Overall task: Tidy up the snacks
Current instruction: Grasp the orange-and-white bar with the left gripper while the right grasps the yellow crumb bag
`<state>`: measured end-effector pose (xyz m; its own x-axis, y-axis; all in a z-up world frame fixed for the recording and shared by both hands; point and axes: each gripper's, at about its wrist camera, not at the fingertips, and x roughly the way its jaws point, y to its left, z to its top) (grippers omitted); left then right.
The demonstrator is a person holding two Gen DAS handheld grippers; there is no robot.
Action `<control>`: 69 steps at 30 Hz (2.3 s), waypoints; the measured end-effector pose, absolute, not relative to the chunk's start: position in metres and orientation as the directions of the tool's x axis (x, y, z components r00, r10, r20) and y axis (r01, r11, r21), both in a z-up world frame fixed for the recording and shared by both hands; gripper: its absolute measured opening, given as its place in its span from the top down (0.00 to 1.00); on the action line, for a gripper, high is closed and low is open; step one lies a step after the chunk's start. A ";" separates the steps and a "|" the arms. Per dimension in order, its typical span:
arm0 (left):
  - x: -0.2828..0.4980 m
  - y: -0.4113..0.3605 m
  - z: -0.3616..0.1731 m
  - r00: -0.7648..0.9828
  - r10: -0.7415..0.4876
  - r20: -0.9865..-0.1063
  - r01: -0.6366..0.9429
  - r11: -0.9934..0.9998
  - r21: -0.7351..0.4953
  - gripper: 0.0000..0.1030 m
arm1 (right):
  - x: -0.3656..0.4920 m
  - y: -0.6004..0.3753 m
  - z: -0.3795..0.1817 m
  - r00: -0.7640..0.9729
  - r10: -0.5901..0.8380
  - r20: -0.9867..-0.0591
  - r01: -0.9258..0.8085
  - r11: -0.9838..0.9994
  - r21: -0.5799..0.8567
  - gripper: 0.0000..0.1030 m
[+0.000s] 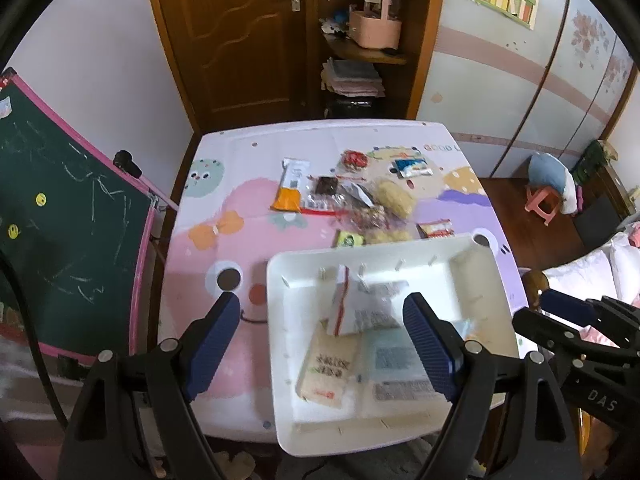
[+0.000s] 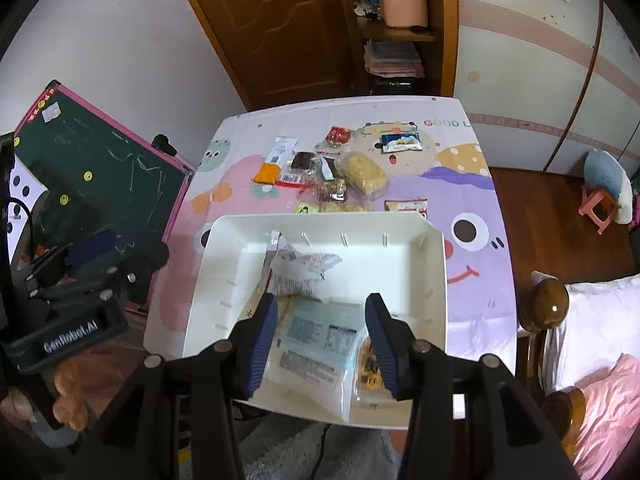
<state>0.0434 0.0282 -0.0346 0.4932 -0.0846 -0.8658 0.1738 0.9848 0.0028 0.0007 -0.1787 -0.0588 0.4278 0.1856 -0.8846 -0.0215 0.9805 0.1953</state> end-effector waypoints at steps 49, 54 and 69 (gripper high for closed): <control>0.387 0.041 -0.270 0.126 -0.088 -0.988 0.123 0.990 -0.072 0.26 | 0.297 -0.193 -0.253 0.054 0.222 -0.974 -0.177 0.962 0.209 0.44; 0.390 0.039 -0.277 0.125 -0.080 -0.989 0.119 0.991 -0.065 0.26 | 0.299 -0.181 -0.255 0.054 0.178 -0.983 -0.210 0.964 0.163 0.41; 0.380 0.039 -0.274 0.165 -0.038 -0.986 0.134 0.991 -0.016 0.68 | 0.300 -0.169 -0.260 0.083 0.099 -0.992 -0.190 0.978 0.082 0.49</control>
<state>0.3801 0.0387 -0.2743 0.1648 -0.0378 -0.9856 0.1343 0.9908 -0.0156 0.2995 -0.1694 -0.2598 0.0829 0.0990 -0.9916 -0.1903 0.9783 0.0818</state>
